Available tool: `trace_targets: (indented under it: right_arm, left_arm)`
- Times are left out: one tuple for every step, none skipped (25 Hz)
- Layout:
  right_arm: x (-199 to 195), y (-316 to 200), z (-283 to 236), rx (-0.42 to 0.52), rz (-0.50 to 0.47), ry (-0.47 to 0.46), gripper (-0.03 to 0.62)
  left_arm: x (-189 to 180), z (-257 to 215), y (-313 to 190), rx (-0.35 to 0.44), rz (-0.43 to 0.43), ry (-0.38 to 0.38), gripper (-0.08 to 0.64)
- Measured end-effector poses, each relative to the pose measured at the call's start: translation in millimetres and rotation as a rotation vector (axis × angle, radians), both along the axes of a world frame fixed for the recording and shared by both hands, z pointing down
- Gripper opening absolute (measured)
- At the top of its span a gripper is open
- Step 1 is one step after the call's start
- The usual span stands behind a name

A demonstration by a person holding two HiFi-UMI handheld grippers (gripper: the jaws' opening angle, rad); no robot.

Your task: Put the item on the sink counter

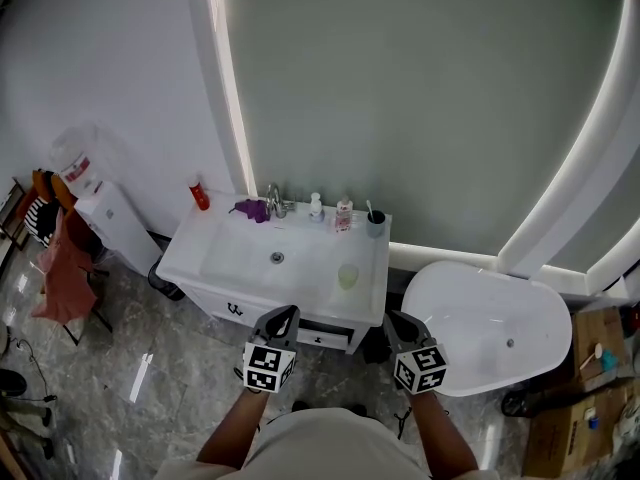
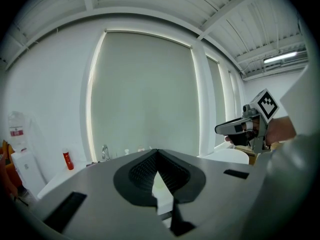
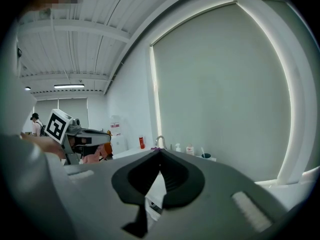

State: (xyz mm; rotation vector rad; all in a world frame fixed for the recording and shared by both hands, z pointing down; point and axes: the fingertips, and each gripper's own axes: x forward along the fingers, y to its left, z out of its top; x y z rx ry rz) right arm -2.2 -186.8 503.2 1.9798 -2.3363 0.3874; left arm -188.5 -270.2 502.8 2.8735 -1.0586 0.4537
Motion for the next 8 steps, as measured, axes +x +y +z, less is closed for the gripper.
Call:
trace_targets:
  right_arm:
    - [-1.7, 0.0, -0.4, 0.0, -0.002, 0.001, 0.009]
    - [-3.2, 0.0, -0.7, 0.0, -0.003, 0.003, 0.009]
    - [-4.3, 0.0, -0.8, 0.0, -0.003, 0.003, 0.009]
    - [-5.1, -0.1, -0.7, 0.0, -0.002, 0.004, 0.011]
    - [-5.7, -0.2, -0.7, 0.001, -0.001, 0.005, 0.011]
    - [-6.3, -0.5, -0.7, 0.002, 0.0, 0.006, 0.009]
    - [-6.9, -0.8, -0.6, 0.003, 0.001, 0.008, 0.011]
    - [-7.6, -1.2, -0.6, 0.003, 0.002, 0.009, 0.011]
  left_arm:
    - [-1.2, 0.2, -0.1, -0.002, -0.002, 0.003, 0.008]
    - [-2.4, 0.5, -0.1, -0.003, -0.002, 0.005, 0.008]
    - [-3.4, 1.0, 0.1, -0.005, -0.002, 0.005, 0.007]
    - [-4.1, 1.4, 0.4, -0.006, 0.0, 0.004, 0.008]
    - [-4.8, 1.8, 0.6, -0.006, 0.003, 0.004, 0.008]
    - [-5.6, 2.1, 0.7, -0.005, 0.005, 0.003, 0.007]
    - [-6.4, 2.4, 0.7, -0.005, 0.007, 0.002, 0.008]
    - [-7.2, 2.7, 0.7, -0.004, 0.009, 0.002, 0.007]
